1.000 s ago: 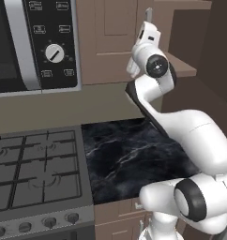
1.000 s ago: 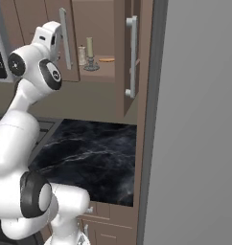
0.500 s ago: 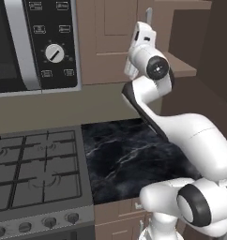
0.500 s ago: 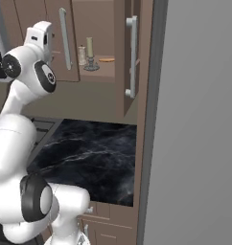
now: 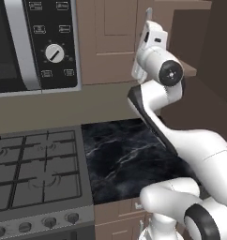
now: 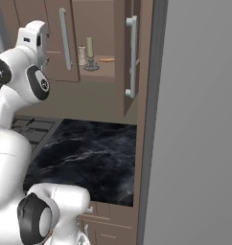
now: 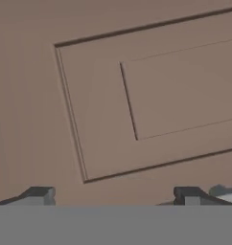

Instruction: Pick the candle and candle from the dining table and place them in the open cabinet. Close the cabinet after placing the objects.

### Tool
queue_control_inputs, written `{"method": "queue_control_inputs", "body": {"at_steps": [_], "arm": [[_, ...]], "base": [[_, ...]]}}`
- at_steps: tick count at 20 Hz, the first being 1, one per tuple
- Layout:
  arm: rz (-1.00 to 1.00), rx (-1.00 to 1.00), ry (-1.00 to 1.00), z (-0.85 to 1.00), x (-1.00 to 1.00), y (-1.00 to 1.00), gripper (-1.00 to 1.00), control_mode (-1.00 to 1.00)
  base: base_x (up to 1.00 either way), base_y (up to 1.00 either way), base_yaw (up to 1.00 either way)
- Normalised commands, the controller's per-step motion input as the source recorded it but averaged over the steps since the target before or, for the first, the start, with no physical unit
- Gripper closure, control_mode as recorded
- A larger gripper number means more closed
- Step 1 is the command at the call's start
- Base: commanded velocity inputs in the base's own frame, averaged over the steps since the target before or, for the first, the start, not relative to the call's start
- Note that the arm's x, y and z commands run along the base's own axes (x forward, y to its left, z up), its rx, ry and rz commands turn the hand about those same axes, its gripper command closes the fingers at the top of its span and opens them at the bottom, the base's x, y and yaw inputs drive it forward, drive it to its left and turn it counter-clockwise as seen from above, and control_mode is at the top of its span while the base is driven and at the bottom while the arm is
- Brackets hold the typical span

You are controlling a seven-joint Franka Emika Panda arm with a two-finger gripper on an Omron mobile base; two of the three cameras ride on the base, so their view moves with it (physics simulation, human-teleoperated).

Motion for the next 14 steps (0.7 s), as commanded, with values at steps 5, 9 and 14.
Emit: {"method": "queue_control_inputs", "body": {"at_steps": [5, 9, 14], "arm": [[0.0, 0.0, -0.03, 0.18, -0.7, 0.0, -1.0, -1.0], [0.0, 0.0, 0.0, 0.09, -0.68, -0.19, -1.0, -1.0], [0.0, 0.0, 0.0, 0.01, -0.71, -0.41, -1.0, -1.0]], "base": [[0.0, 0.0, 0.0], [0.0, 0.0, 0.0], [0.0, 0.0, 0.0]]}}
